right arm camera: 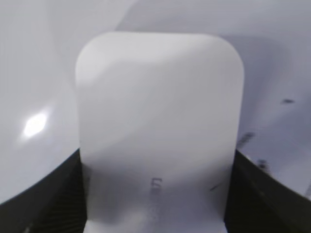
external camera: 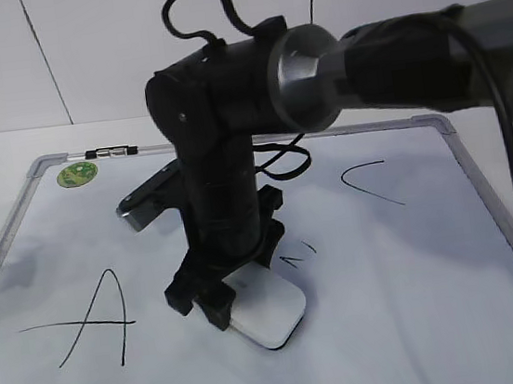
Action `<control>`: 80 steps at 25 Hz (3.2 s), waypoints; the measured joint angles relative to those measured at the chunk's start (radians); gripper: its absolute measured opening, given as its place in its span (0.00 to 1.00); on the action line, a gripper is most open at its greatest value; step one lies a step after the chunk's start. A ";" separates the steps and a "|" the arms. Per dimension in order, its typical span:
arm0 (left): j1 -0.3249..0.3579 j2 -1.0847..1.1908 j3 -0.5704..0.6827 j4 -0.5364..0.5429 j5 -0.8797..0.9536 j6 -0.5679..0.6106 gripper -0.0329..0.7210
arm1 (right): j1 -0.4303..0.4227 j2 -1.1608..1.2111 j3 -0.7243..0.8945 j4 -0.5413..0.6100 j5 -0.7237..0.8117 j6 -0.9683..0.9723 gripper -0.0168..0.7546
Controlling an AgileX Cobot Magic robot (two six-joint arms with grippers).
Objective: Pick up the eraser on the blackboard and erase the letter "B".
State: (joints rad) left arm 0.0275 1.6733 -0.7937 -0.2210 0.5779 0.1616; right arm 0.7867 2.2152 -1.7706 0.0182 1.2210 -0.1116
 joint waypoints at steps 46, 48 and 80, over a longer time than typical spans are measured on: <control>0.000 0.000 0.000 0.002 0.002 0.000 0.23 | -0.210 0.001 -0.004 -0.111 -0.002 0.048 0.74; 0.000 0.000 0.000 0.003 0.002 0.000 0.23 | -0.173 0.001 -0.004 -0.091 -0.002 0.048 0.74; 0.000 0.000 0.000 0.003 0.002 0.000 0.23 | -0.236 -0.197 0.005 -0.117 0.002 0.271 0.74</control>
State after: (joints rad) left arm 0.0275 1.6733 -0.7937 -0.2183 0.5798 0.1616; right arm 0.5511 2.0185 -1.7651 -0.0987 1.2230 0.1593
